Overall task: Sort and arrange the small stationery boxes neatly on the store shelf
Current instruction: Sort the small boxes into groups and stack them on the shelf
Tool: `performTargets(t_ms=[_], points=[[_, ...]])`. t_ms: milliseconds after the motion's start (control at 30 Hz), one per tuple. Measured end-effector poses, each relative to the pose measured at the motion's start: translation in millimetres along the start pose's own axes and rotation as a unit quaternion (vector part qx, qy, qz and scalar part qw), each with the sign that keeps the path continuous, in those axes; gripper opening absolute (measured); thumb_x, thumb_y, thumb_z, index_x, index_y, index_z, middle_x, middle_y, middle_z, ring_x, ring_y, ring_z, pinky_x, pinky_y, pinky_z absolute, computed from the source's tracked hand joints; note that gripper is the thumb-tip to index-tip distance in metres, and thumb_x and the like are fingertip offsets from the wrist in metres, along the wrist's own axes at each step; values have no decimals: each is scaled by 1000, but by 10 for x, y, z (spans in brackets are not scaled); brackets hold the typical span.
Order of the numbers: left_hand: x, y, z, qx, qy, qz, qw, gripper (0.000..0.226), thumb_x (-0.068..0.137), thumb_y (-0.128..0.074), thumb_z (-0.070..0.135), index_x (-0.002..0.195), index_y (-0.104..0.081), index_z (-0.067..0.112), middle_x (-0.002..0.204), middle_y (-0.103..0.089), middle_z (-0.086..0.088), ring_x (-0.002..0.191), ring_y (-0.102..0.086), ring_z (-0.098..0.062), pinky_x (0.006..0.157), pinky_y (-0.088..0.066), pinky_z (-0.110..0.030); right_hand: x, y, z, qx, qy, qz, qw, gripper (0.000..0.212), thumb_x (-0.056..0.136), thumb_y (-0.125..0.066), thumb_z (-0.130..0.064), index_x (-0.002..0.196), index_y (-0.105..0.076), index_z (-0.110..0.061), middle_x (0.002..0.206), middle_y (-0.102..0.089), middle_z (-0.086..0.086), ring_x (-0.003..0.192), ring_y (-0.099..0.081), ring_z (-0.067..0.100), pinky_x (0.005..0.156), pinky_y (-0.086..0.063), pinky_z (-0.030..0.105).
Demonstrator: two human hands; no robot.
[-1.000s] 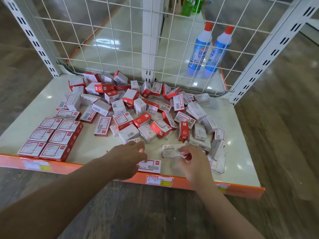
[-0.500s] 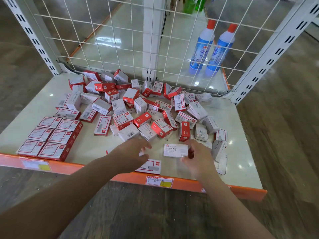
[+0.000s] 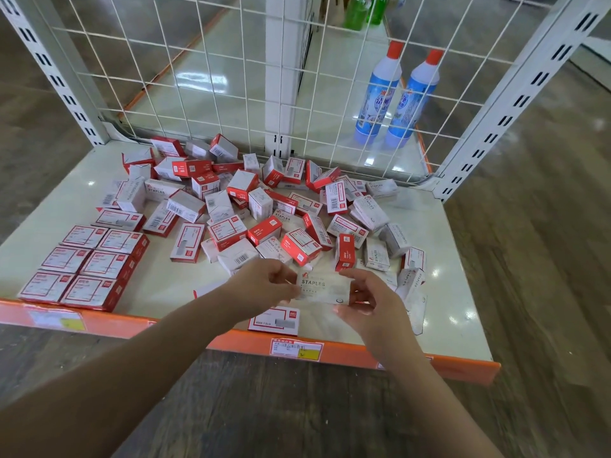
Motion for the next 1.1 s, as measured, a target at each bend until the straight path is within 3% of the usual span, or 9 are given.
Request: performTargets(t_ms=[200, 300, 467, 600, 700, 900, 1000, 1100], points=[[-39, -44, 19, 0, 3, -15, 1000, 9, 89, -60, 17, 83, -54, 20, 84, -57, 13, 78, -58, -14, 65, -51, -15, -2, 61, 0, -11, 8, -6, 1000, 41, 83, -66, -7, 103, -46, -38, 106, -53, -18, 85, -53, -1, 62, -41, -3], [-35, -81, 31, 4, 0, -20, 1000, 8, 89, -59, 17, 84, -54, 20, 85, -58, 13, 80, -59, -13, 67, -52, -16, -12, 89, 25, -24, 6, -7, 1000, 40, 83, -66, -11, 104, -46, -38, 111, -56, -15, 90, -53, 2, 62, -41, 0], [-17, -136, 41, 12, 3, -18, 1000, 6, 90, -59, 15, 90, -55, 21, 90, -59, 10, 84, -59, -15, 66, -51, -18, -64, 176, 70, -35, -5, -10, 999, 41, 83, -66, -9, 106, -47, -37, 119, -56, -11, 79, -53, -2, 65, -44, 6], [25, -187, 64, 76, -17, 12, 997, 14, 90, -57, 16, 102, -55, 23, 98, -58, 5, 88, -59, -15, 66, -49, -17, -127, 346, 205, -73, -28, -12, 997, 43, 84, -65, -9, 120, -52, -28, 121, -57, -5, 85, -55, 4, 69, -45, 9], [53, -298, 101, 139, -46, 4, 989, 16, 90, -56, 18, 106, -58, 23, 111, -58, 2, 96, -57, -13, 79, -50, -21, -195, 458, 373, -114, -55, -32, 991, 43, 86, -63, -13, 126, -51, -23, 123, -57, -6, 89, -54, 4, 61, -45, 8], [71, -477, 167, 213, -75, -30, 974, 22, 92, -53, 23, 113, -59, 23, 120, -57, 4, 105, -53, -11, 93, -47, -27, -296, 515, 642, -120, -97, -72, 985, 37, 87, -62, -15, 123, -54, -18, 118, -59, -4, 104, -57, 9, 75, -49, 15], [91, -511, 187, 228, -78, -35, 970, 22, 92, -51, 25, 113, -59, 24, 122, -56, 5, 106, -52, -10, 91, -45, -24, -305, 527, 695, -105, -106, -68, 986, 36, 88, -60, -12, 123, -54, -15, 104, -56, -10, 94, -54, 4, 66, -47, 9], [105, -515, 194, 227, -77, -37, 970, 22, 93, -51, 25, 114, -59, 24, 123, -56, 5, 106, -52, -10, 88, -43, -22, -296, 568, 730, -122, -103, -44, 986, 36, 88, -61, -13, 122, -52, -18, 107, -55, -10, 103, -54, 6, 79, -50, 17]])
Point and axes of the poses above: each hand's wrist, its own x-axis towards the middle knuckle, its own y-axis out of the back of the hand, z = x × y, the point moved 7 cm from there along x, towards the middle knuckle
